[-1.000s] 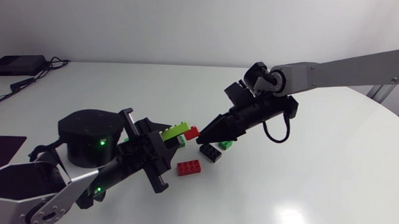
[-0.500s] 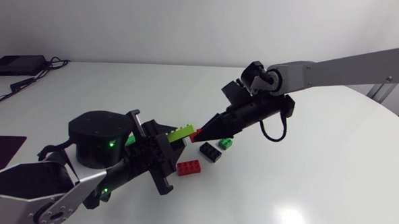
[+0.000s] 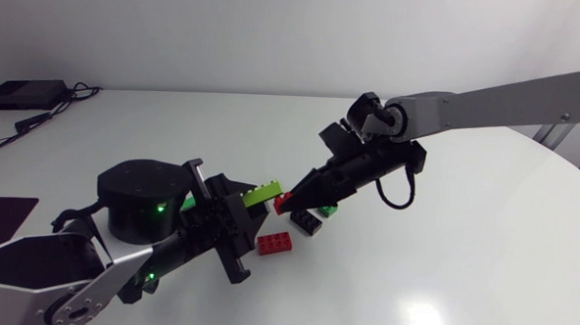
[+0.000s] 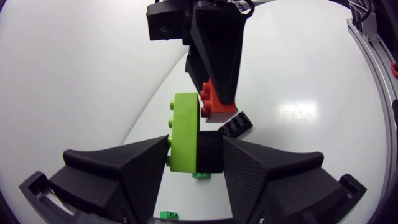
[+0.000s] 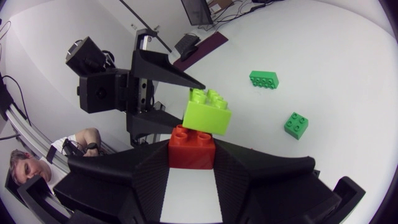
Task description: Separate the duplo bricks
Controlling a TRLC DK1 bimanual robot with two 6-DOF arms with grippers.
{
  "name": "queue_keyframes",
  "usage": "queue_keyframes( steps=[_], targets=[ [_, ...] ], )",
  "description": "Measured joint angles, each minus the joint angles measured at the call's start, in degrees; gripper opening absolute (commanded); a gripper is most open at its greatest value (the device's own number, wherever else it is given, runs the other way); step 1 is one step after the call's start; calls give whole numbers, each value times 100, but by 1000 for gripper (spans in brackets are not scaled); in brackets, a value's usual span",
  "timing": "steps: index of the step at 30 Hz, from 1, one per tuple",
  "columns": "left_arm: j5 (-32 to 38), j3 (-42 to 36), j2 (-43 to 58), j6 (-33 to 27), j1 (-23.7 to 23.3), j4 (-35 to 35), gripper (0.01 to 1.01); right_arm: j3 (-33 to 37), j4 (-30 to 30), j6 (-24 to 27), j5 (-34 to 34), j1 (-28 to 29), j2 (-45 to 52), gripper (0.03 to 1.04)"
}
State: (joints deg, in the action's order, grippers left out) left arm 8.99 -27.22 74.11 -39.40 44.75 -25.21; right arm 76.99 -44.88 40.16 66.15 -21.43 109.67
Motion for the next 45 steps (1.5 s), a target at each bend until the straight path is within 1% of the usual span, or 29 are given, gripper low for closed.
queue_keyframes(
  steps=[4, 6, 9, 10, 13, 14, 16, 17, 19, 22, 24, 27, 32, 37, 41, 42, 43, 44, 45],
  targets=[
    [2, -22, -96, 0, 0, 42, 416, -271, 273, 20, -293, 111, -245, 107],
    [0, -22, -116, 0, -13, 42, 416, -442, 673, 13, -616, 280, -428, 108],
    [0, -22, -140, 0, -46, 55, 416, -837, 1735, -267, -1091, 605, -689, 108],
    [0, -22, -157, -2, -55, 57, 416, -984, 2140, -334, -1362, 723, -754, 108],
    [2, -22, -199, -2, -79, 55, 416, -1368, 3045, -568, -1871, 975, -796, 108],
    [2, -22, -210, -2, -76, 59, 416, -1554, 3477, -656, -2168, 1023, -796, 110],
    [4, -22, -232, -2, -76, 81, 416, -1912, 4269, -898, -2472, 1121, -793, 110],
    [7, -20, -240, -2, -76, 81, 416, -2037, 4485, -962, -2592, 1172, -793, 110],
    [26, -9, -267, -2, -76, 81, 416, -2295, 5130, -1091, -2887, 1281, -793, 111],
    [28, 22, -267, 0, -76, 81, 416, -2629, 5941, -1226, -3224, 1410, -787, 113],
    [28, 55, -278, 0, -76, 83, 416, -2813, 6393, -1303, -3375, 1460, -723, 113],
    [50, 70, -293, 0, -74, 83, 416, -2898, 6811, -1386, -3512, 1558, -420, 113],
    [90, 70, -356, 0, -37, 221, 416, -2942, 7222, -1434, -3727, 1803, 101, 115],
    [92, 72, -391, 0, -35, 256, 416, -3040, 7608, -1480, -3858, 1847, 433, 116],
    [101, 70, -407, -2, -11, 334, 416, -3119, 7879, -1512, -3877, 1851, 529, 138],
    [116, 70, -407, -2, -2, 341, 416, -3145, 7943, -1515, -3884, 1851, 535, 172],
    [131, 70, -407, -2, 9, 348, 416, -3176, 8002, -1512, -3912, 1851, 538, 244],
    [138, 70, -407, -2, 24, 348, 416, -3215, 8056, -1515, -3921, 1849, 535, 339],
    [138, 70, -407, -2, 28, 348, 416, -3246, 8098, -1515, -3928, 1849, 535, 461]
  ],
)
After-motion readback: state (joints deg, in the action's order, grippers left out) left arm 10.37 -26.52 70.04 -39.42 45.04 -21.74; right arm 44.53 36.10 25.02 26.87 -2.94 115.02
